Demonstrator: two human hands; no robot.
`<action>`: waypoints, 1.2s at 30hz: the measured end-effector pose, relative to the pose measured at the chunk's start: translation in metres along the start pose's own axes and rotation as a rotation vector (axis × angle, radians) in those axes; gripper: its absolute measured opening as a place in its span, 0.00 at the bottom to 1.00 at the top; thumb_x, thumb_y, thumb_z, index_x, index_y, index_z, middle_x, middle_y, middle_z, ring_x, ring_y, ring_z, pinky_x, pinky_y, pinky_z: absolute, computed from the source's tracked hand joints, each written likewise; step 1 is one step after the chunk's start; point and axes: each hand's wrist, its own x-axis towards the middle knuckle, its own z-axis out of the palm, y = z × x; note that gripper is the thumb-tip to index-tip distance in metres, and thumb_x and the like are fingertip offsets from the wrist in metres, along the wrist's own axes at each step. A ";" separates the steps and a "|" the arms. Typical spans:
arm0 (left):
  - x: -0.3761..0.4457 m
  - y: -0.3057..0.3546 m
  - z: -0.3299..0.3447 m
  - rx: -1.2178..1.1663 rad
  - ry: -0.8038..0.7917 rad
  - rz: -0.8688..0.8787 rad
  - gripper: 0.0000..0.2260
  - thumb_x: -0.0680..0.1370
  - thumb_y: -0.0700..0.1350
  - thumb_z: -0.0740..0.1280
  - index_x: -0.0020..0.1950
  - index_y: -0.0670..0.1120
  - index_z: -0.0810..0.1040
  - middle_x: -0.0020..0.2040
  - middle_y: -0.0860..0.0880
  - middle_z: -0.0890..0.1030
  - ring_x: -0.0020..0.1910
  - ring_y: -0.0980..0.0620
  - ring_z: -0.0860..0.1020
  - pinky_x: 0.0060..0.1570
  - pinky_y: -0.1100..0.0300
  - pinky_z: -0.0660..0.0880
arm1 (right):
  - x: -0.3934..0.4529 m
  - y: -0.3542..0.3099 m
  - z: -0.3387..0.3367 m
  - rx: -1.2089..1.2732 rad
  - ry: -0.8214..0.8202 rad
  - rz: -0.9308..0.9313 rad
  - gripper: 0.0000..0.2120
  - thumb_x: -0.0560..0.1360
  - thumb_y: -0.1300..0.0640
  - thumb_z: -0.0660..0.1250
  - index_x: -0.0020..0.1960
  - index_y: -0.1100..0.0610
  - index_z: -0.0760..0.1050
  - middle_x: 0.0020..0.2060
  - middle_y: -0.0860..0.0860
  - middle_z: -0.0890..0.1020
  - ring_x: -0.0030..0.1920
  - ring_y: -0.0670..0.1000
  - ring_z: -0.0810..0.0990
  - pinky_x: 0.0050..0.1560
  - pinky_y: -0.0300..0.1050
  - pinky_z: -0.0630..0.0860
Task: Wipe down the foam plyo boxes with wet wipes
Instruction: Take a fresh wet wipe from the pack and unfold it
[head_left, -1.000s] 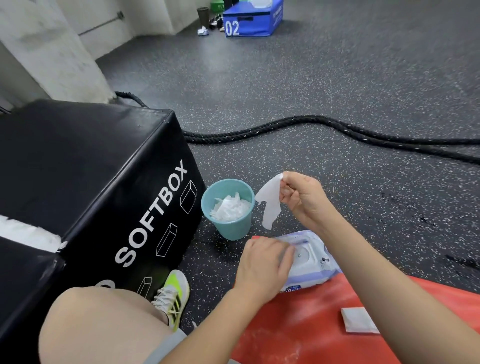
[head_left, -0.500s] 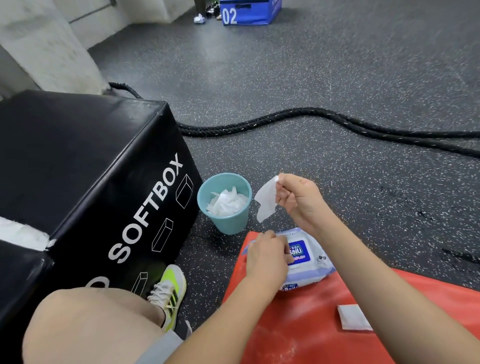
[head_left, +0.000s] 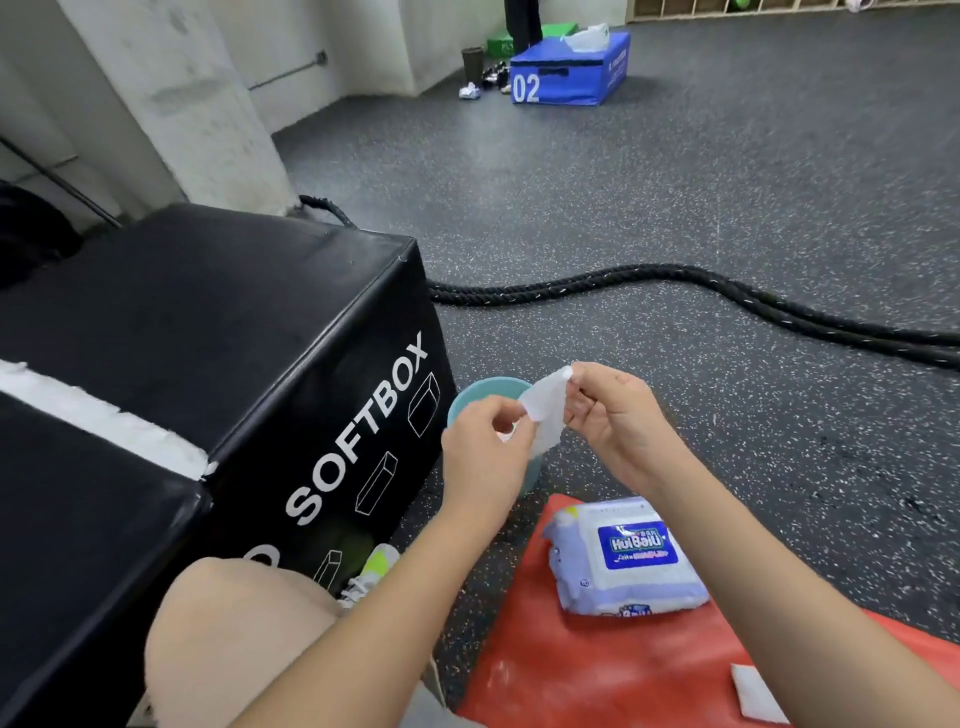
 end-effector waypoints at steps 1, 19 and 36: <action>0.002 0.004 -0.017 -0.051 0.032 0.019 0.03 0.74 0.47 0.75 0.46 0.49 0.83 0.43 0.55 0.84 0.45 0.57 0.81 0.52 0.54 0.77 | -0.002 -0.003 0.016 -0.011 -0.029 -0.004 0.12 0.75 0.64 0.65 0.33 0.57 0.73 0.28 0.48 0.70 0.31 0.47 0.66 0.39 0.44 0.67; -0.069 0.041 -0.303 -0.287 0.187 0.050 0.04 0.76 0.44 0.75 0.50 0.48 0.85 0.44 0.52 0.87 0.42 0.59 0.83 0.42 0.67 0.76 | -0.052 -0.020 0.273 -0.191 -0.658 0.086 0.09 0.76 0.59 0.63 0.38 0.61 0.70 0.33 0.56 0.63 0.33 0.50 0.64 0.41 0.46 0.69; -0.174 -0.054 -0.465 -0.251 0.865 -0.226 0.28 0.74 0.60 0.70 0.41 0.32 0.72 0.33 0.36 0.70 0.33 0.49 0.66 0.36 0.54 0.64 | -0.124 0.112 0.444 -0.404 -0.776 0.164 0.28 0.75 0.44 0.72 0.45 0.71 0.74 0.45 0.66 0.83 0.48 0.65 0.83 0.50 0.55 0.77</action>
